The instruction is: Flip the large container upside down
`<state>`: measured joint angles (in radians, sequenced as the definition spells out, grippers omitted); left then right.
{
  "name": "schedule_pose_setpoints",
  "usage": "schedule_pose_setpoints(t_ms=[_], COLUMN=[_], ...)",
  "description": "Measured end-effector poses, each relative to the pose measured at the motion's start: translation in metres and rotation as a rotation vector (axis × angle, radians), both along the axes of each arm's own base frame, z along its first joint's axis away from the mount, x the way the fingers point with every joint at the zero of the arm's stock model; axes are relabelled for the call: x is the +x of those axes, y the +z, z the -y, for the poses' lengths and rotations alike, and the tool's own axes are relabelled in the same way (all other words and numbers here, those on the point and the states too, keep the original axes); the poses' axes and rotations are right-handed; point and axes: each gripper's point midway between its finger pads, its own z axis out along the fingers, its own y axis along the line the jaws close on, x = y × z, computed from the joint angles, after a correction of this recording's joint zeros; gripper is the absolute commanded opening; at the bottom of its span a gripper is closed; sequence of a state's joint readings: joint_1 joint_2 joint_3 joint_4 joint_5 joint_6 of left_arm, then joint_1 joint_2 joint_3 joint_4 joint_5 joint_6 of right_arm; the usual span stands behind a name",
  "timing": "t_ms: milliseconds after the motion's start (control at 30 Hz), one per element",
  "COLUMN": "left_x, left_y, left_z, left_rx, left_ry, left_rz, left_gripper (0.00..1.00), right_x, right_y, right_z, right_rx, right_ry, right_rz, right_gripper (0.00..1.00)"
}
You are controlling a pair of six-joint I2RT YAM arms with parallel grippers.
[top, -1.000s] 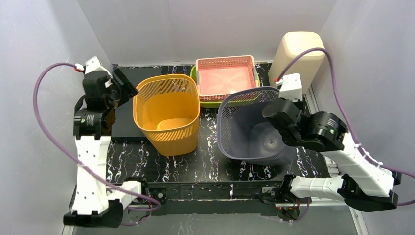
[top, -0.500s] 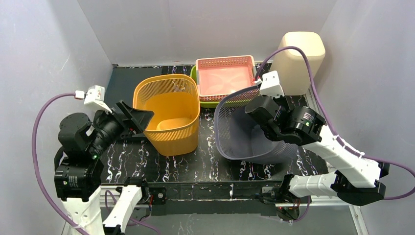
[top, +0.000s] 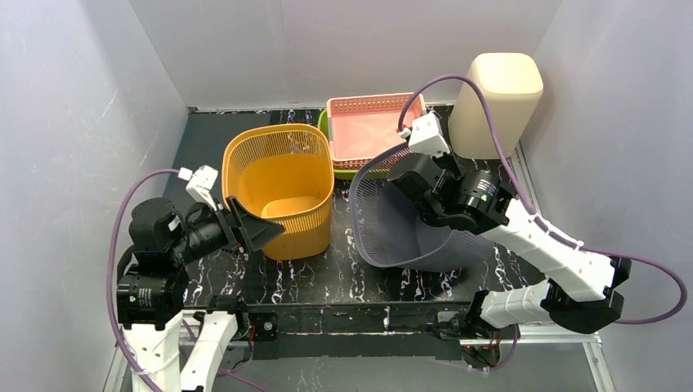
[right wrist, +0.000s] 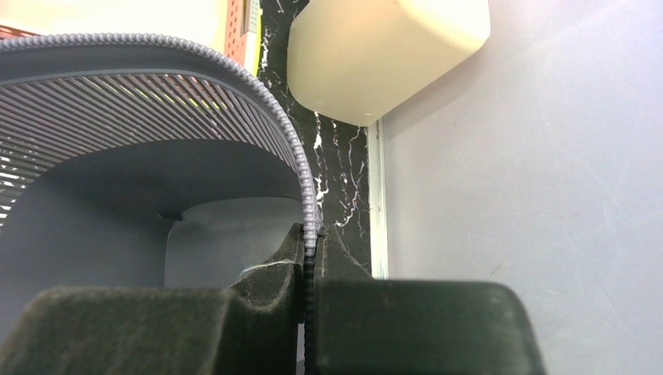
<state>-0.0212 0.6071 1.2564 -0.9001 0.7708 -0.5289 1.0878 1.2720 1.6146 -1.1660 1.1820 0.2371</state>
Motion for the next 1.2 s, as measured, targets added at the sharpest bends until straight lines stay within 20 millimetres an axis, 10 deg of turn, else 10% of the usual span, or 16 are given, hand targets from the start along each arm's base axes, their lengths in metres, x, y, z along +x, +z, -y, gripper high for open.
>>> schedule_pose_setpoints(t_ms=[367, 533, 1200], left_x=[-0.024, -0.005, 0.081], left_y=[-0.049, -0.088, -0.127], left_z=[0.007, 0.001, -0.014], left_rx=[0.015, 0.047, 0.123], left_ry=[-0.114, -0.064, 0.136], left_rz=[-0.087, -0.192, -0.181], left_gripper=[0.66, 0.66, 0.68], right_x=[0.004, 0.005, 0.009], right_y=[-0.001, -0.003, -0.001], right_z=[-0.012, -0.014, -0.020], right_rx=[0.022, 0.006, -0.081], right_ry=[0.023, 0.029, -0.005], right_rz=[-0.007, -0.016, -0.051], right_gripper=[0.01, 0.01, 0.01])
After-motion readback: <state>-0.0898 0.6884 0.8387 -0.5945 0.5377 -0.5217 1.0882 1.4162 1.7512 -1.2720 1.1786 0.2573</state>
